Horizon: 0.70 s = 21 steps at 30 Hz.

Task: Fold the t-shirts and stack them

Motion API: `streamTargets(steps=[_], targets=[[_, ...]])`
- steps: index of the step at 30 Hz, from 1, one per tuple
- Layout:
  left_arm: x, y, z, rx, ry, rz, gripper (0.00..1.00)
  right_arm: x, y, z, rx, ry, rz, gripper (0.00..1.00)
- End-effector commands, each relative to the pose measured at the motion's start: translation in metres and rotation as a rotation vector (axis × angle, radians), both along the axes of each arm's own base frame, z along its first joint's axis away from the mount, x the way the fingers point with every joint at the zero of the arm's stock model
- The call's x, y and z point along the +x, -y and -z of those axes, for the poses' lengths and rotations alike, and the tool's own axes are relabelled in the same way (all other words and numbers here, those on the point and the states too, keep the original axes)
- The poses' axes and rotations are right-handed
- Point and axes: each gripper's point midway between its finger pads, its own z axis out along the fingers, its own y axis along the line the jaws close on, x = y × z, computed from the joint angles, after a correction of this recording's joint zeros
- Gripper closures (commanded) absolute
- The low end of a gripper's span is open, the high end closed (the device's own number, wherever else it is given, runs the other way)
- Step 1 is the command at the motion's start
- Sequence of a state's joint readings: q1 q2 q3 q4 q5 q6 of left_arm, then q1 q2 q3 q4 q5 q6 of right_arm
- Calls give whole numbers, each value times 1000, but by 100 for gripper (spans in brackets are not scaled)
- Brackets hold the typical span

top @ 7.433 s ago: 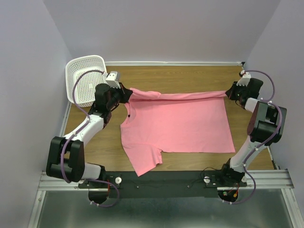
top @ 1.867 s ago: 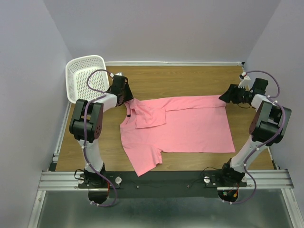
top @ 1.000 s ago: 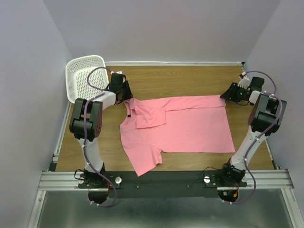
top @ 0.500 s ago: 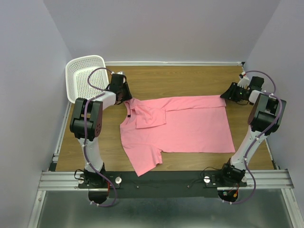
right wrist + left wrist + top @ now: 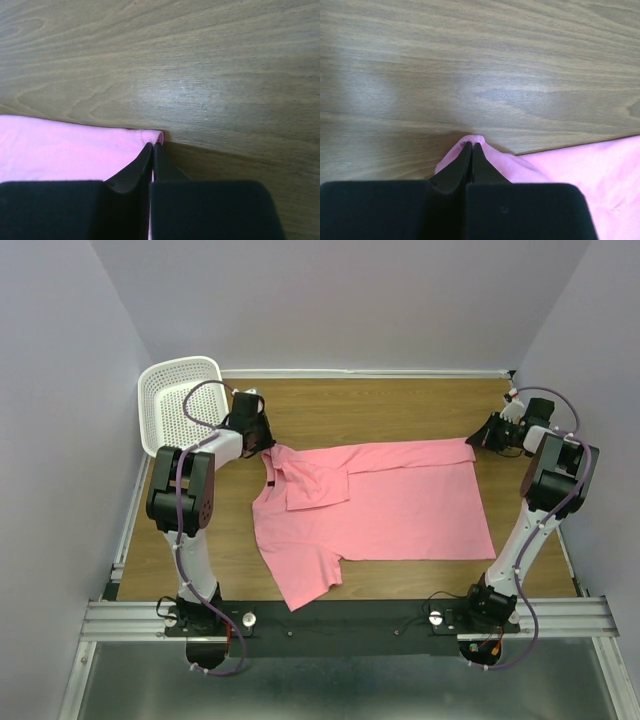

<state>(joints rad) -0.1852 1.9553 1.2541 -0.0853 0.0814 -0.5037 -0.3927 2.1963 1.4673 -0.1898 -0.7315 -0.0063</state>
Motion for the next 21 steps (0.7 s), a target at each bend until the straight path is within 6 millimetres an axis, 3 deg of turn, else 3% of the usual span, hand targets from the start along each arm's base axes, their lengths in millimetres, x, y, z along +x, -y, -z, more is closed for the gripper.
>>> streamTargets(steps=[1,3,21], targets=[[14,-17,-26,29,50,-47,100,-10,-6,23,32,-90,0,94],[15,-20,-25,28,49,-51,100,-9,-4,19,19,-84,7,99],[34,-40,-23,72,39,-87,100,-6,16,4,-88,-61,78,99]])
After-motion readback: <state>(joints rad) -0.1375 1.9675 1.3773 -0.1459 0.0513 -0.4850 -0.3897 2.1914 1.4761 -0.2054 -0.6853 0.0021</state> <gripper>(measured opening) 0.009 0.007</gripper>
